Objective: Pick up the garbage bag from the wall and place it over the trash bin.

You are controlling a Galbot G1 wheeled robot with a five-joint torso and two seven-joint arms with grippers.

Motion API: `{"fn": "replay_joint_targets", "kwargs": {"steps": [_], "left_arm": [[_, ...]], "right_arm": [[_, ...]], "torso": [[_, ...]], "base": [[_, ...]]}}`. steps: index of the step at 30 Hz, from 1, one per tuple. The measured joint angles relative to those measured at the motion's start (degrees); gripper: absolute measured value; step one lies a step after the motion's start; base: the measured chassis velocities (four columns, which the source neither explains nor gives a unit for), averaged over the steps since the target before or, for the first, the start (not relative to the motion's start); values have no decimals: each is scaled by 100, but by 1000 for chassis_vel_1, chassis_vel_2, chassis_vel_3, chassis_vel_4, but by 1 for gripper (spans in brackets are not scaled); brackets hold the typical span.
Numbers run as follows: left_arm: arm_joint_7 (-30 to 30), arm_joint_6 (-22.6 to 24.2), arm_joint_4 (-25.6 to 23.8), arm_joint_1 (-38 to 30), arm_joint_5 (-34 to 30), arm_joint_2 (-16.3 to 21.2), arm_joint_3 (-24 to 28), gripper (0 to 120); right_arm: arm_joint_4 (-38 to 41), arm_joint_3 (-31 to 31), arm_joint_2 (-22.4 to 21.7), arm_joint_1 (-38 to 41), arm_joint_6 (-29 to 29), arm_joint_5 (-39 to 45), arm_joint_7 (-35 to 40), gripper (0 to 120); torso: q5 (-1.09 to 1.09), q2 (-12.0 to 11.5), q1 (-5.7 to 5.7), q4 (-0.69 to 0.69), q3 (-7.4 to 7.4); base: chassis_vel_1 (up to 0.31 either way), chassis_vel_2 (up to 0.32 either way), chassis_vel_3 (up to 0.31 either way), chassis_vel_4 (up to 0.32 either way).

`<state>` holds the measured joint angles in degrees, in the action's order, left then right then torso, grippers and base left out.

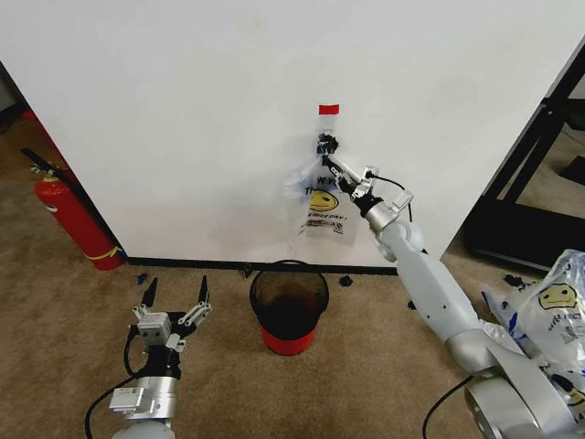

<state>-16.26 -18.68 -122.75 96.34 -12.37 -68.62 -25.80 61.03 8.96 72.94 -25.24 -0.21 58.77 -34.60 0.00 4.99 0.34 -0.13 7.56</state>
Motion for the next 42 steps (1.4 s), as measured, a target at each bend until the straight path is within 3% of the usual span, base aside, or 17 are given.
{"fn": "replay_joint_targets", "kwargs": {"steps": [20, 42], "left_arm": [[-6, -23, -54, 45, 68, -9, 41, 100], [-6, -26, -27, -34, 91, 98, 157, 100]], "right_arm": [[1408, -145, -487, -873, -77, 190, 132, 0], [2580, 113, -883, -2116, -68, -19, 181, 0]], "torso": [[0, 0, 0, 0, 0], [0, 0, 0, 0, -1]], "base": [[0, 0, 0, 0], [0, 0, 0, 0]]}}
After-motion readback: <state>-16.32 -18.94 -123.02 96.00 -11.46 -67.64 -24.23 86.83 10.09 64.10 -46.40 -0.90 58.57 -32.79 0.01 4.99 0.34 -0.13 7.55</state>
